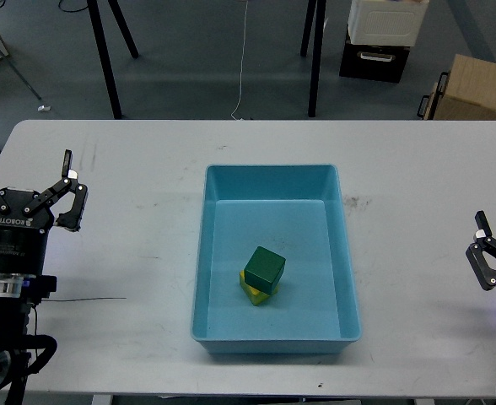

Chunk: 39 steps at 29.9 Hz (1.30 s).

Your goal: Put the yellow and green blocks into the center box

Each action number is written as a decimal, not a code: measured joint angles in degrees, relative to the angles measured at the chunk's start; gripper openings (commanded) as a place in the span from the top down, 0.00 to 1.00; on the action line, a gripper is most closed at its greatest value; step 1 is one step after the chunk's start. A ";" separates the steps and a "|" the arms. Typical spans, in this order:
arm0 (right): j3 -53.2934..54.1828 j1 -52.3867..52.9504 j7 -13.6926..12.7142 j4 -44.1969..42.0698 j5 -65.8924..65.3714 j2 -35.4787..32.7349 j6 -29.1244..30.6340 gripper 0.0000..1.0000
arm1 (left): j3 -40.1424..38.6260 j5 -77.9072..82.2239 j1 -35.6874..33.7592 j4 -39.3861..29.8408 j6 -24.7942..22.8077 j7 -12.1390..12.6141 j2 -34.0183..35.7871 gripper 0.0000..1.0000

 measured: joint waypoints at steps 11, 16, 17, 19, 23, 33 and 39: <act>2.08 -6.60 0.41 0.09 -0.13 5.58 0.00 0.00 | 2.14 -1.70 10.30 -0.31 0.00 -0.23 -0.07 0.00; 2.90 -7.49 0.42 1.30 -0.24 5.45 0.00 0.00 | 5.45 -4.80 13.49 -0.31 0.00 -0.59 -0.08 0.00; 3.20 -7.73 0.42 1.48 -0.24 5.27 0.00 0.00 | 5.71 -5.18 13.76 -0.31 0.00 -0.60 -0.08 0.00; 3.59 -8.13 0.42 1.73 -0.24 5.07 0.00 0.00 | 5.93 -5.55 13.96 -0.31 0.00 -0.60 -0.08 0.00; 3.87 -8.83 0.42 2.99 -0.24 5.10 0.00 0.00 | 6.88 -5.77 13.98 -0.37 0.00 -0.54 -0.07 0.00; 5.02 -8.88 0.57 3.55 -1.06 5.59 0.00 0.00 | 8.46 -5.79 13.98 -0.44 0.00 -0.69 -0.08 0.00; 5.75 -8.78 0.98 3.45 -1.11 5.59 0.00 0.00 | 9.23 -5.79 13.83 -0.51 0.00 -0.62 -0.08 0.00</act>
